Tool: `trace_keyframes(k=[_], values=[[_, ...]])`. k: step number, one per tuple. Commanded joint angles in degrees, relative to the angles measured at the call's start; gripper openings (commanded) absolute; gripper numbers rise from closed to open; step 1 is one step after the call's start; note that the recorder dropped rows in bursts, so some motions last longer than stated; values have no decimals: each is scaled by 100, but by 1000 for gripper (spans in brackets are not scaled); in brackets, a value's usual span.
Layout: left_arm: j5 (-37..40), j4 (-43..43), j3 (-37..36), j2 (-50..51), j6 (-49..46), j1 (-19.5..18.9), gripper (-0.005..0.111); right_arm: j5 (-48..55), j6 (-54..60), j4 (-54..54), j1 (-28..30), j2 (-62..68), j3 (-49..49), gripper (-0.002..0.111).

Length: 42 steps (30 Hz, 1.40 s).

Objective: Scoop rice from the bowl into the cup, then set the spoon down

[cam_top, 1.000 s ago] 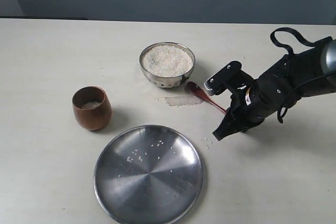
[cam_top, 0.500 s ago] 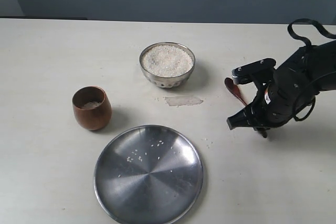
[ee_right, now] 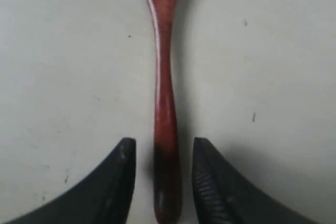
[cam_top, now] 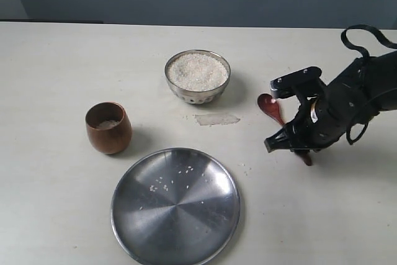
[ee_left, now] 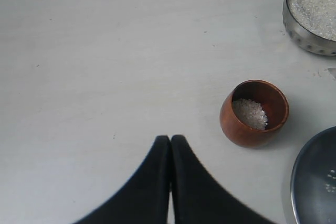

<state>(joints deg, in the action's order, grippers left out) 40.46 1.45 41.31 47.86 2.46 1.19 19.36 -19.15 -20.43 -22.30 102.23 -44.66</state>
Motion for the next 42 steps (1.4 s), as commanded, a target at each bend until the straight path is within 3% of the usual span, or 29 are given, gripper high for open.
trace_keyframes(k=[1, 5, 20, 27, 35, 42], values=[[-16, 10, 38, 7, 5, 7, 0, -905, 192, -96, -2, -278, 531, 36], [-16, 10, 38, 7, 5, 7, 0, -1545, 146, -222, -2, -591, 935, 36], [-16, 10, 38, 7, 5, 7, 0, -1343, 132, -173, 501, -831, 979, 36], [-16, 10, 38, 7, 5, 7, 0, -1936, 132, -173, 501, -831, 1277, 18], [-16, 10, 38, 7, 5, 7, 0, -1936, 132, -173, 501, -690, 1289, 38], [-16, 10, 38, 7, 5, 7, 0, -1936, 132, -173, 501, -413, 1289, 35]])
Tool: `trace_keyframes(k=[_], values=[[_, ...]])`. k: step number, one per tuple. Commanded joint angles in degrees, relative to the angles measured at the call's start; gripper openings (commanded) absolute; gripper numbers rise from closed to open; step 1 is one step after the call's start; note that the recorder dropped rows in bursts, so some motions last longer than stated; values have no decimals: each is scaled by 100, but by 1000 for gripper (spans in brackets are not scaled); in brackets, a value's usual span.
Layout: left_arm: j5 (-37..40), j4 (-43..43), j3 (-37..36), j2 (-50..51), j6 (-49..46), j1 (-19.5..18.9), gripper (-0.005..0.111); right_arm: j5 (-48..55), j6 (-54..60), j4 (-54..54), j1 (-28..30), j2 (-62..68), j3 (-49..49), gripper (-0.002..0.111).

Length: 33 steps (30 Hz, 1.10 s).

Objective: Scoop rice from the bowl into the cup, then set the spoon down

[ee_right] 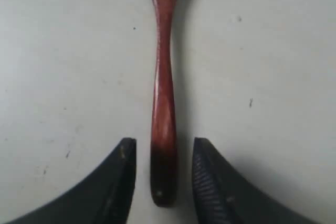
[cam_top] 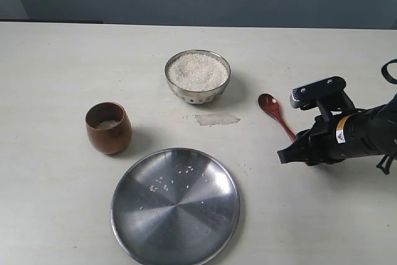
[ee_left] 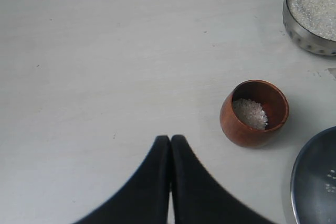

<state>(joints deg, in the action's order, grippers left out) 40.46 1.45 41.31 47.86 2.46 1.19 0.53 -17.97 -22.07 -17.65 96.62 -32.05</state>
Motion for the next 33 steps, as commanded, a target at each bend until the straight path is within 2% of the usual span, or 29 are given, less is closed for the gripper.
trace_keyframes(k=[1, 5, 7, 9, 16, 18, 22, 24, 27, 30, 33], values=[[-16, 10, 38, 7, 5, 7, 0, -89, 15, -9, 36, 179, 27, 35], [-16, 10, 38, 7, 5, 7, 0, -106, 15, -9, 36, 278, 27, 33], [-16, 10, 38, 7, 5, 7, 0, -94, 15, -9, 36, 299, 27, 19], [-16, 10, 38, 7, 5, 7, 0, -94, 15, -9, 36, 299, 27, 0], [-16, 10, 38, 7, 5, 7, 0, -178, 3, -9, 36, 129, 15, 0], [-16, 10, 38, 7, 5, 7, 0, 85, 3, -9, 36, -99, -113, 0], [-16, 10, 38, 7, 5, 7, 0, 998, 63, -32, 36, -601, -589, 0], [-16, 10, 38, 7, 5, 7, 0, 1559, 456, -59, -80, -816, -876, 0], [-16, 10, 38, 7, 5, 7, 0, 2618, 1450, -79, -395, -1004, -1413, 0], [-16, 10, 38, 7, 5, 7, 0, 3341, 1636, -246, -820, -1031, -2050, 0], [-16, 47, 38, 7, 5, 7, 0, 4053, 1646, -906, -1328, -907, -2629, 0]])
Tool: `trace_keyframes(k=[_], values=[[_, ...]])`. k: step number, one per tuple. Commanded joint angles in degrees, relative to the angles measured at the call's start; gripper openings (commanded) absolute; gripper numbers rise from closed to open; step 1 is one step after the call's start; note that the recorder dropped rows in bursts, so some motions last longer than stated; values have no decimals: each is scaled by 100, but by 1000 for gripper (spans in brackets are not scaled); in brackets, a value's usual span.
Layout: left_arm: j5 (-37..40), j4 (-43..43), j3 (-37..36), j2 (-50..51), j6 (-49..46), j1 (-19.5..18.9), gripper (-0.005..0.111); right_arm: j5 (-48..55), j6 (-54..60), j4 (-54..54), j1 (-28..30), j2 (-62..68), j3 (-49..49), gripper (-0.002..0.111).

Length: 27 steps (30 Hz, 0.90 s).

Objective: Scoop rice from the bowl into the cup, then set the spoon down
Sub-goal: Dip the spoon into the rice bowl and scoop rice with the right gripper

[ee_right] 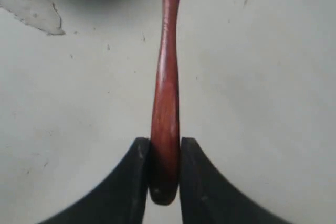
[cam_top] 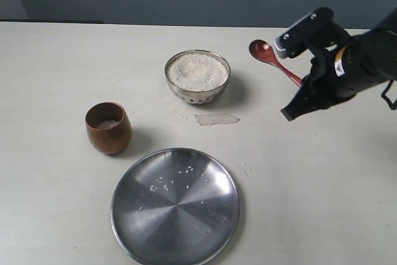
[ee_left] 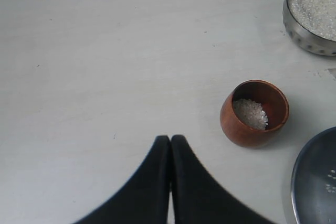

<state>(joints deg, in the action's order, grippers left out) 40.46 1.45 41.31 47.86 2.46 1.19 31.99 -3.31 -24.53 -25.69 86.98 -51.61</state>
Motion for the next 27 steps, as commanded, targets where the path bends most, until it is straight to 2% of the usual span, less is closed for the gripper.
trace_keyframes(k=[1, 8, 15, 27], values=[[-16, 47, 38, 7, 5, 7, 0, 1161, 180, -912, -671, 132, -873, 0], [-16, 59, 38, 7, 5, 7, 0, 2387, 180, -1984, -1343, 871, -1981, 0], [-16, 59, 38, 7, 5, 7, 0, 3359, 231, -3093, -1776, 1775, -2544, 0], [-16, 59, 38, 7, 5, 7, 0, 3360, 180, -3546, -1953, 2352, -2650, 0]])
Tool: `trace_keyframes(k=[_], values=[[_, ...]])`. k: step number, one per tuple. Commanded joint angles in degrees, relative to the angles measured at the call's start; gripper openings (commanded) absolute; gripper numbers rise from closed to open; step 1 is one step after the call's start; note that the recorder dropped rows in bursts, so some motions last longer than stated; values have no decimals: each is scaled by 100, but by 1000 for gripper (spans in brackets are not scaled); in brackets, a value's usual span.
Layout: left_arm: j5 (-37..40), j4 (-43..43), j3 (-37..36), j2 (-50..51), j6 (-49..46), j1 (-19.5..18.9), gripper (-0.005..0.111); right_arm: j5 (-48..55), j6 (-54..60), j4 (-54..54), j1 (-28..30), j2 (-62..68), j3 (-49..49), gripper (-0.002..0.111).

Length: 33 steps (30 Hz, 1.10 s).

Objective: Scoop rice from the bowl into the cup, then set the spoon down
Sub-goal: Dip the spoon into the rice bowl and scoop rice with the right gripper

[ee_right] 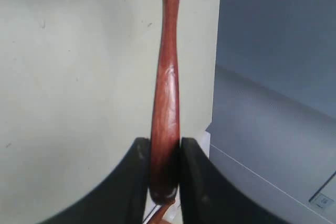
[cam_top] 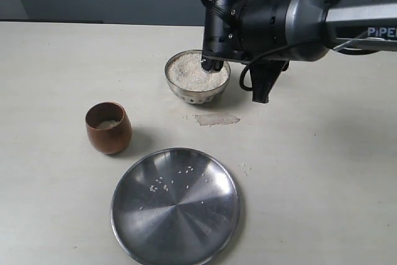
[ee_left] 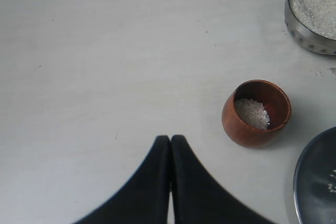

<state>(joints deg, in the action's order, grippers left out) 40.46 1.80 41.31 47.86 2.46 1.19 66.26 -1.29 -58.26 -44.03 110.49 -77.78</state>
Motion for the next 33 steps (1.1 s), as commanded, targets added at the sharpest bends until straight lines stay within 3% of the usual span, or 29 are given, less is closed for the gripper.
trace_keyframes(k=[1, 18, 33], values=[[-16, 24, 38, 7, 5, 7, 0, -144, -20, -173, -177, 1, -33, 0], [-16, 24, 38, 7, 5, 7, 0, -199, -111, -543, -400, 473, -78, -1], [-16, 24, 38, 7, 5, 7, 0, -472, -647, -15, -400, 747, -78, -1]])
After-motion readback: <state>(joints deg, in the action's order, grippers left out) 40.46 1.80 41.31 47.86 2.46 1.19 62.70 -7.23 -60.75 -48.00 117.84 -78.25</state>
